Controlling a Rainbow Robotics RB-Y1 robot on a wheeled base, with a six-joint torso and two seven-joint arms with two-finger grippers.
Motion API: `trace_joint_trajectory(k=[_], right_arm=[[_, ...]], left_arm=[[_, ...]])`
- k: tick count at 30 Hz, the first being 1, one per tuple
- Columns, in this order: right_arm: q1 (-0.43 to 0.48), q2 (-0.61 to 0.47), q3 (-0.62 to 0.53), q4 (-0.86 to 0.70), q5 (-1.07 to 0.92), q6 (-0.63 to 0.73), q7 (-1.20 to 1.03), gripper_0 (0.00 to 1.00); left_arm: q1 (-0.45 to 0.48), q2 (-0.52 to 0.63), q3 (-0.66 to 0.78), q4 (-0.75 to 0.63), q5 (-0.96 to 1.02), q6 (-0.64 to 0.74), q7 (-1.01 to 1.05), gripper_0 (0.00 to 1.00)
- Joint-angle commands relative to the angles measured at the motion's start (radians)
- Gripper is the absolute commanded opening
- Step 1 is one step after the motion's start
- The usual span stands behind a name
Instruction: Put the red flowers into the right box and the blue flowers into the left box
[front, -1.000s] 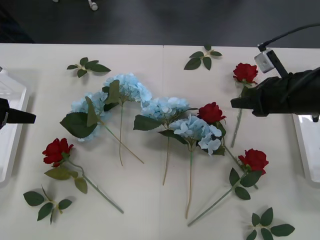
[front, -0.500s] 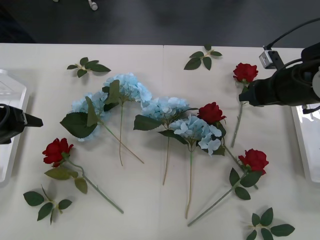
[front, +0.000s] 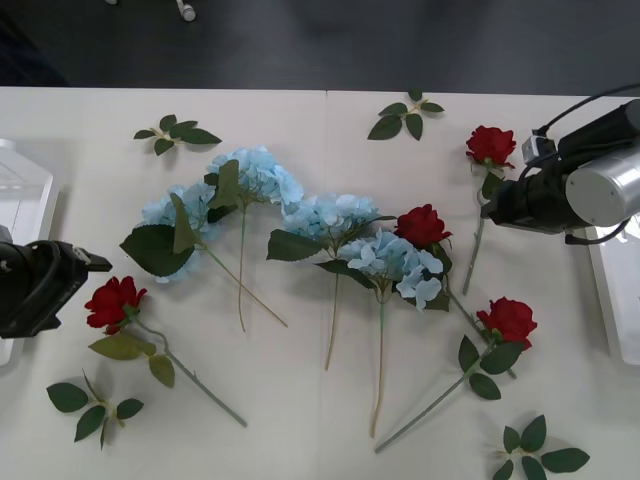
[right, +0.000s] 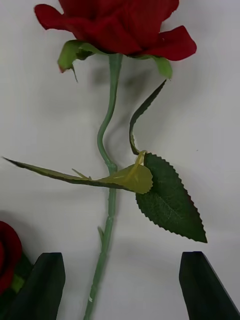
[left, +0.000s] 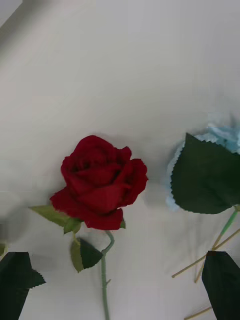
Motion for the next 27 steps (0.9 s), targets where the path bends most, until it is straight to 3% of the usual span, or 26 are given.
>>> trace_joint_trajectory(k=[1,8,22,23,26,27], right_arm=[[-0.036,0.012,-0.009,0.028,-0.001,-0.02,-0.121,0.67],[-0.064,0.093,-0.009,0.128,0.054,-0.049,-0.185,0.67],[-0.234,0.286,-0.009,0.481,0.176,-0.057,-0.174,0.67],[-0.24,0.294,-0.009,0.497,0.18,-0.057,-0.171,0.63],[-0.243,0.297,-0.004,0.505,0.182,-0.052,-0.168,0.23],[-0.243,0.297,-0.001,0.505,0.179,-0.049,-0.167,0.15]], left_arm=[[0.075,0.019,-0.085,-0.11,-0.058,0.007,0.103,1.0],[0.116,-0.008,-0.169,-0.16,-0.156,0.011,0.135,1.0],[0.118,-0.132,-0.272,-0.117,-0.331,0.002,0.16,1.0],[0.115,-0.133,-0.287,-0.102,-0.344,-0.002,0.161,1.0],[0.102,-0.133,-0.318,-0.063,-0.365,-0.021,0.164,1.0],[0.099,-0.133,-0.324,-0.051,-0.37,-0.027,0.164,1.0]])
